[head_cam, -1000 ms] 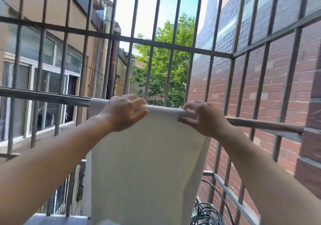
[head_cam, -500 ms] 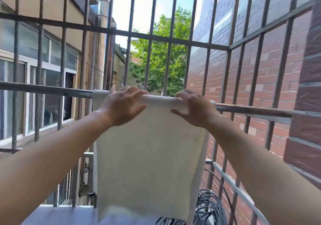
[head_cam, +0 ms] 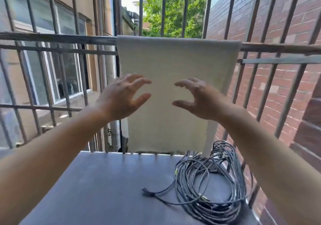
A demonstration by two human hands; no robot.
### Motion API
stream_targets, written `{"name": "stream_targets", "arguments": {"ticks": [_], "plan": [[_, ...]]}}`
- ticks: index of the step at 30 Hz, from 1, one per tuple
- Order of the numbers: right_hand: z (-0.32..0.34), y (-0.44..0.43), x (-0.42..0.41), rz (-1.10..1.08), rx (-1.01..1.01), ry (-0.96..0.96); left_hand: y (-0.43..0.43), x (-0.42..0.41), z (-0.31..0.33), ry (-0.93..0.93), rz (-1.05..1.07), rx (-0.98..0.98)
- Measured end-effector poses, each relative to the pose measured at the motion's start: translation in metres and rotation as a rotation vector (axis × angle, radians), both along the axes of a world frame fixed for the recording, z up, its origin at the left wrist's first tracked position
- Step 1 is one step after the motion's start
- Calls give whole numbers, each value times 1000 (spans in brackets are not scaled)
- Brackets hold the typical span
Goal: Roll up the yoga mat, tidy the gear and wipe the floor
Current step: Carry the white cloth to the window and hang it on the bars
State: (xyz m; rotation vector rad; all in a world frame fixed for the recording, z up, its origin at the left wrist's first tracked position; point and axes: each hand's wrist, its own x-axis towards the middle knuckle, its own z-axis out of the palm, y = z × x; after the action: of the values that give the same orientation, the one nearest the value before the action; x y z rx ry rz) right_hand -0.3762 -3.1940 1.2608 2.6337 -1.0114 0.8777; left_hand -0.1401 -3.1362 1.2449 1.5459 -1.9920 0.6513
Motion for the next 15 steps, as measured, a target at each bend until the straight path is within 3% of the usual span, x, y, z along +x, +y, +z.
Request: {"name": "stream_targets", "arguments": {"ticks": [8,15], "plan": [[-100,49,20,103,243,31,76,22,-104,7,121,178],[-159,75,28,180,381,66,122,32,-149,-22,231,289]]}}
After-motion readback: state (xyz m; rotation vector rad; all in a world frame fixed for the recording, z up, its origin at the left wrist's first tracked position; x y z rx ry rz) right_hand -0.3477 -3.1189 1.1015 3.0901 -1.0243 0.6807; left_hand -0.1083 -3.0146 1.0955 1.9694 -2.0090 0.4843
